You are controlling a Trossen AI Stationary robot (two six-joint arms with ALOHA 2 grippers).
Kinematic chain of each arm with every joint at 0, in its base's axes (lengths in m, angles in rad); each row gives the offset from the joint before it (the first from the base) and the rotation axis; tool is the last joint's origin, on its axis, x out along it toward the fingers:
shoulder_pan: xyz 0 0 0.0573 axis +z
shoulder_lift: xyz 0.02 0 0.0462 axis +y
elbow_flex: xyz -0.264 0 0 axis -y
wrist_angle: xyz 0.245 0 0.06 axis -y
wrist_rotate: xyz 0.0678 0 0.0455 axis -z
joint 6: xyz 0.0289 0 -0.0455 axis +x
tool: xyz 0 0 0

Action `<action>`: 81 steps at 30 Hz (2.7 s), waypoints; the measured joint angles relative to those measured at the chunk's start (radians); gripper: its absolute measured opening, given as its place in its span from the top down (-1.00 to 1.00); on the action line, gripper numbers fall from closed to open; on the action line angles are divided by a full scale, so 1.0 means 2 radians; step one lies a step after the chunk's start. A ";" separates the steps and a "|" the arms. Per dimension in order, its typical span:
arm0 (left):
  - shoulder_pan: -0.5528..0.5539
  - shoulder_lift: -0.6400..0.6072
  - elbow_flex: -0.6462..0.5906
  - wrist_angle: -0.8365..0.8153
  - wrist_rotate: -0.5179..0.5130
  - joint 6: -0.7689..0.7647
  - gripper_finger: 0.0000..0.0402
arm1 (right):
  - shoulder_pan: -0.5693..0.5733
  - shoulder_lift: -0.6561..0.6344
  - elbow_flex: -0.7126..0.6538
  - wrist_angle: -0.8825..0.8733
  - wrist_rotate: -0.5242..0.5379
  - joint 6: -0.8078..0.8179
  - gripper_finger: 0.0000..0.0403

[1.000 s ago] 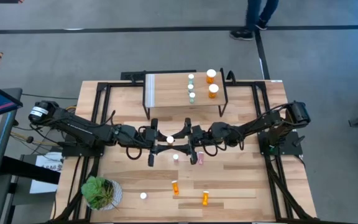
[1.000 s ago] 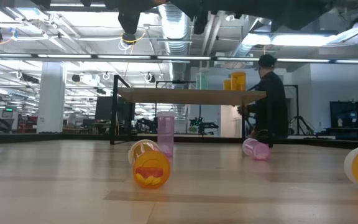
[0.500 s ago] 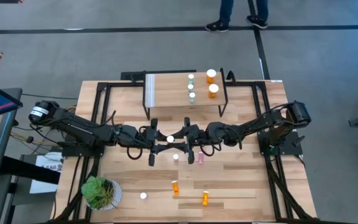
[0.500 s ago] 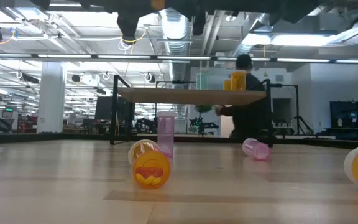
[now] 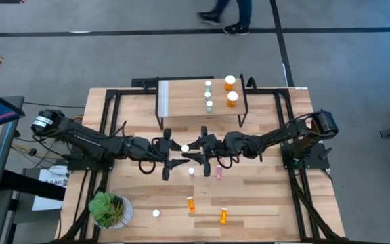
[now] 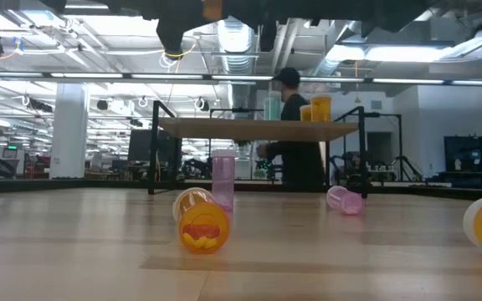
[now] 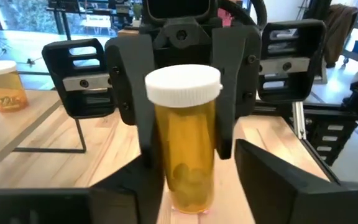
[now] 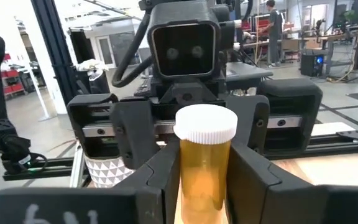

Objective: Pick and place medicine bottles onto shelf by color
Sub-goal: Put the bottom right small orange pill bottle on the shelf

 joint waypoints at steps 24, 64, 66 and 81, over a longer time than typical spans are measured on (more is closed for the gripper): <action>-0.023 -0.036 0.002 -0.046 -0.030 0.009 -0.08 | 0.002 0.000 -0.002 -0.046 0.008 -0.013 0.34; -0.003 -0.017 0.001 -0.016 -0.011 -0.010 0.29 | 0.001 -0.001 -0.001 -0.055 0.009 -0.013 0.34; -0.003 -0.017 0.001 -0.016 -0.009 -0.010 0.37 | 0.001 -0.001 -0.001 -0.055 0.009 -0.013 0.34; -0.003 -0.017 0.001 -0.011 -0.009 -0.014 0.45 | 0.001 -0.001 -0.001 -0.052 0.009 -0.013 0.24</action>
